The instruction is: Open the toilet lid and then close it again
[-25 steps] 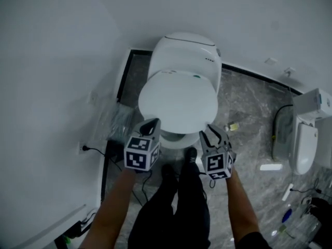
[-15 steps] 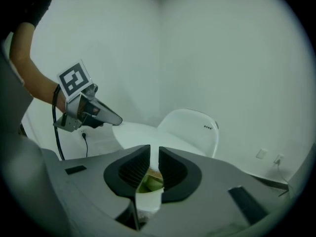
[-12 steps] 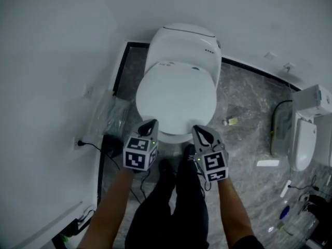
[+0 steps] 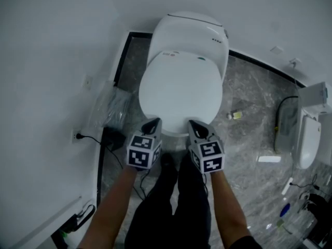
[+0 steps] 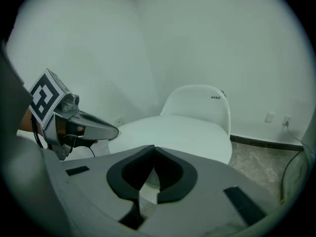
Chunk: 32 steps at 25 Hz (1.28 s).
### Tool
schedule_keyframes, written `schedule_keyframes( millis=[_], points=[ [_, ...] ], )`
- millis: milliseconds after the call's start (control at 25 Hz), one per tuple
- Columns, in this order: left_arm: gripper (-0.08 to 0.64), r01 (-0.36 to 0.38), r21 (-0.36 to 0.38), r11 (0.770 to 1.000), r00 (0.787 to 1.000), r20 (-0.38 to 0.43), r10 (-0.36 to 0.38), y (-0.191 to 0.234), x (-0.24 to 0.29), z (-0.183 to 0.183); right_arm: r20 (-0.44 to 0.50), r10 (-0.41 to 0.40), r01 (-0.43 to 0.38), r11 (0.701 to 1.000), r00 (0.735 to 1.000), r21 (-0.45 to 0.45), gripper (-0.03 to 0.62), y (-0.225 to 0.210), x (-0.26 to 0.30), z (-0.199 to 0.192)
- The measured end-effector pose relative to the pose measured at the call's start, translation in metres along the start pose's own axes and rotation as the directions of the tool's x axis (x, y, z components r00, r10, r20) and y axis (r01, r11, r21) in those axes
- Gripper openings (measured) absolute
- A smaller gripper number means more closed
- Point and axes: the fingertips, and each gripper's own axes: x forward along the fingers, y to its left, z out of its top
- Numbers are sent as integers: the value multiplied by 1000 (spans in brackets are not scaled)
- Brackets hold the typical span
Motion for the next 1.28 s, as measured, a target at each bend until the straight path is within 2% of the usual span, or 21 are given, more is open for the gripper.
schedule_keyframes(
  millis=[240, 880, 1280],
  points=[
    [9, -6, -3, 1000, 998, -64, 6, 3, 11, -27, -80, -9, 14, 998, 997, 63, 11, 4, 13, -26],
    [9, 14, -14, 1000, 986, -169, -16, 12, 51, -95, -185, -6, 22, 996, 983, 83, 11, 4, 50, -91],
    [9, -13, 9, 1000, 975, -220, 15, 17, 66, -124, -227, -13, 36, 995, 974, 97, 11, 1, 68, -118]
  ],
)
